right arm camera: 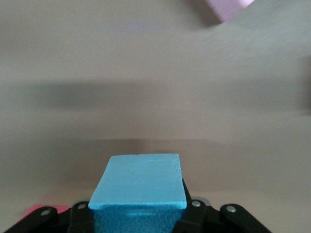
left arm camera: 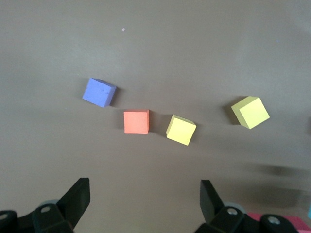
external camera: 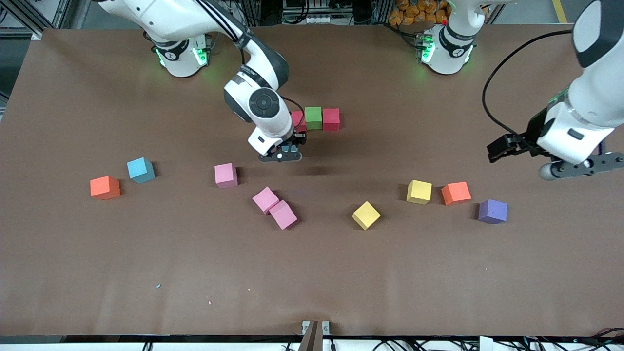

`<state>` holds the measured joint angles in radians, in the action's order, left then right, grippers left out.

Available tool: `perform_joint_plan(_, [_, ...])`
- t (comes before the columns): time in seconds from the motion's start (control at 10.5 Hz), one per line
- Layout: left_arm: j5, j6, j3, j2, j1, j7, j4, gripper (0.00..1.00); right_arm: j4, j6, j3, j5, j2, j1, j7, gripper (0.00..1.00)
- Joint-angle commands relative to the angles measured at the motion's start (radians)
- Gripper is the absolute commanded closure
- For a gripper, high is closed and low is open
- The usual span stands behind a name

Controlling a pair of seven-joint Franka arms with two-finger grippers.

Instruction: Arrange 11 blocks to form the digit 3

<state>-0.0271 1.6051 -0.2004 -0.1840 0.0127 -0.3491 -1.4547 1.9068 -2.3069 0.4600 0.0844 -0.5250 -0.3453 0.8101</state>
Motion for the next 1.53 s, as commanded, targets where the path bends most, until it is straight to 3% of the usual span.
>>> perform_joint_plan(0.0, [0.019,0.048,-0.016,-0.061,0.001,0.007,0.011,0.00,-0.040,-0.003,-0.003,0.023,-0.044,-0.023,0.043,1.00])
perform_joint_plan(0.48, [0.015,0.194,-0.051,-0.244,0.036,-0.011,0.014,0.00,-0.032,-0.037,0.000,0.021,-0.085,-0.049,0.105,1.00])
perform_joint_plan(1.15, [0.010,0.406,-0.027,-0.439,0.164,-0.440,0.059,0.00,0.024,-0.069,-0.001,0.023,-0.086,-0.063,0.136,1.00])
perform_joint_plan(1.43, [0.010,0.472,-0.027,-0.532,0.219,-0.679,0.123,0.00,0.049,-0.100,0.000,0.023,-0.082,-0.063,0.144,1.00])
